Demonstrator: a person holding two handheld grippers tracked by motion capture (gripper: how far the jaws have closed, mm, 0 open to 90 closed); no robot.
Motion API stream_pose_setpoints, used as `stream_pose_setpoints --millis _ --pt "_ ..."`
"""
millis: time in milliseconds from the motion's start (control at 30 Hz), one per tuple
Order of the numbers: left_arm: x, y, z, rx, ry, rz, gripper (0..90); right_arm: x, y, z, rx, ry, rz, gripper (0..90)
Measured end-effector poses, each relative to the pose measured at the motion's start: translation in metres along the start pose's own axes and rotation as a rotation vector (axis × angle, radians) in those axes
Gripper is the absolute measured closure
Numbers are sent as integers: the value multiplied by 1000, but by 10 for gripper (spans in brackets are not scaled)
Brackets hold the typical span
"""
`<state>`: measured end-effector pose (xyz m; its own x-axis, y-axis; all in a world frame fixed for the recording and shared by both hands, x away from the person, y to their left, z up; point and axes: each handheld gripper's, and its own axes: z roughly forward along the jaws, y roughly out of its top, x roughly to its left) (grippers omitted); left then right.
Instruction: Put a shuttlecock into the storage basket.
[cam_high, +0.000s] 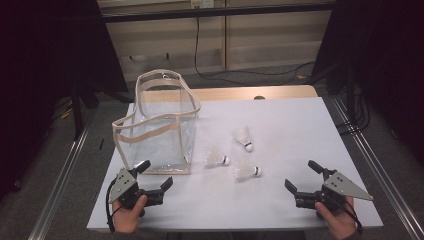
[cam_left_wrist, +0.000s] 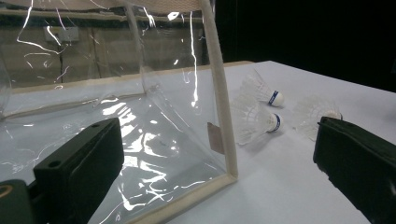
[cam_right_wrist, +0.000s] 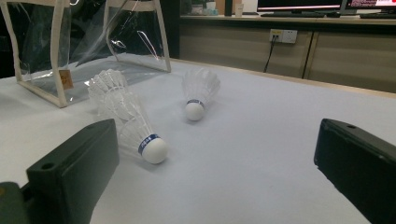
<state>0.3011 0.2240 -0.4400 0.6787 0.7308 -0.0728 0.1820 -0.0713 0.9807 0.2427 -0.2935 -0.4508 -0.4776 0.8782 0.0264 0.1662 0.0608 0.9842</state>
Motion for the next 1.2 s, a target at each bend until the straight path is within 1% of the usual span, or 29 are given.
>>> stream_pose_setpoints --millis 100,300,333,433,467,567,633,700,767,833,867,900,933,1000,1033,1167,1200 --pt "-1 -1 2 -5 -15 -23 18 0 0 0 3 5 -4 0" --pt "-2 0 3 -3 -21 -20 16 1 0 0 3 6 -4 0" --pt "-3 0 4 -6 -26 -27 16 0 0 0 3 10 -4 0" --pt "-4 1 6 -5 -28 -18 15 -1 0 -1 3 9 -6 0" --pt "-5 1 7 -6 -31 -26 15 -1 0 -1 2 8 -5 0" --pt "-6 2 8 -6 -37 -26 13 -2 -1 -1 3 7 4 0" --pt "-8 3 11 -5 -46 -19 12 -3 -1 -2 3 9 3 0" --pt "-9 3 11 -4 -50 -20 12 -3 0 -2 3 10 5 0" --pt "-10 3 12 0 -51 -13 11 -3 0 -3 -2 10 4 0" --pt "-12 4 14 2 -59 -14 12 -3 0 -3 -3 11 5 0" --pt "-13 4 14 -1 -62 -21 12 -3 0 -3 -3 12 5 0" --pt "-13 4 15 4 -63 -12 12 -3 0 -3 -3 12 5 0" --pt "-15 4 16 2 -67 -16 12 -3 0 -4 -1 10 5 0" --pt "-16 5 18 7 -72 -10 11 -4 -1 -4 -3 12 4 0" --pt "-17 5 20 2 -77 -18 11 -4 -1 -4 -3 12 4 0" --pt "-20 5 23 6 -94 -15 12 -5 -1 -4 -1 5 4 0" --pt "-21 6 23 10 -96 -7 12 -5 -1 -4 -1 5 1 0"
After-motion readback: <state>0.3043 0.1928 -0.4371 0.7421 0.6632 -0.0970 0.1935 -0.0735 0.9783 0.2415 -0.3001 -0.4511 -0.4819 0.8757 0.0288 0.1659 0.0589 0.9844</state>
